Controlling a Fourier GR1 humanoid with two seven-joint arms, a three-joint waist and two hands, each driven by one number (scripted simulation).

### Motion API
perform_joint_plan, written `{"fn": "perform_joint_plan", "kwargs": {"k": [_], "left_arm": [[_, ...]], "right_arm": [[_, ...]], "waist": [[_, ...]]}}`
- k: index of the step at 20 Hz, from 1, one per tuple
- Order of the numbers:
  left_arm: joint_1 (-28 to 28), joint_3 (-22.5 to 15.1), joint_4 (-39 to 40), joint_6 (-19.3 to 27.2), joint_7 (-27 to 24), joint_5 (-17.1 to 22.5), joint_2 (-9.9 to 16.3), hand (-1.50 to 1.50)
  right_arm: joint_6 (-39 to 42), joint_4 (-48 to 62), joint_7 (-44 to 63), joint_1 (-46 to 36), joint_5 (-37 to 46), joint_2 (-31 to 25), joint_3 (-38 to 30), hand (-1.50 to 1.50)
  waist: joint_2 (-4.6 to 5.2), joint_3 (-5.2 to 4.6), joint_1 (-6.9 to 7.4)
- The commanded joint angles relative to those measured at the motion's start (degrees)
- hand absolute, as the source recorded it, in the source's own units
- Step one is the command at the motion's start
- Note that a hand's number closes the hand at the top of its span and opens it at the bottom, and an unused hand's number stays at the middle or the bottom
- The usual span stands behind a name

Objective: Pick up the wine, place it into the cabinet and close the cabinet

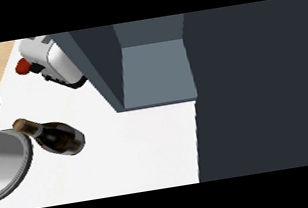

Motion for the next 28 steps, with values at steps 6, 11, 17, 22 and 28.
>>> {"fn": "perform_joint_plan", "kwargs": {"k": [6,11,17,22,28], "left_arm": [[-4.0,-2.3,-9.1,3.9,13.4,-7.7,2.4,-1.50],[-8.3,-3.0,-11.1,5.8,19.7,-10.5,5.5,-1.50],[-8.1,-1.0,-10.5,6.7,19.7,-10.5,8.7,-1.50],[-15.1,1.9,-8.8,6.8,25.3,-9.5,12.3,-1.50],[-17.3,4.9,-9.0,7.1,28.0,-6.4,15.3,-1.50]], "right_arm": [[-3.8,-7.8,7.8,-0.6,-2.7,0.5,0.2,-1.50],[-2.8,-6.7,6.3,-0.3,-1.1,0.5,0.8,-1.50],[-5.4,-7.0,9.9,-3.9,-0.8,0.6,1.7,-1.50],[-6.3,-4.4,7.4,-5.0,4.6,3.0,6.2,-1.50],[-7.6,-7.5,10.7,-4.7,3.0,0.7,4.3,-1.50]], "waist": [[-0.13,0.00,0.04],[-0.37,0.06,0.27],[-0.30,-0.02,0.68],[-0.30,0.03,0.51],[-0.39,0.02,0.20]]}}
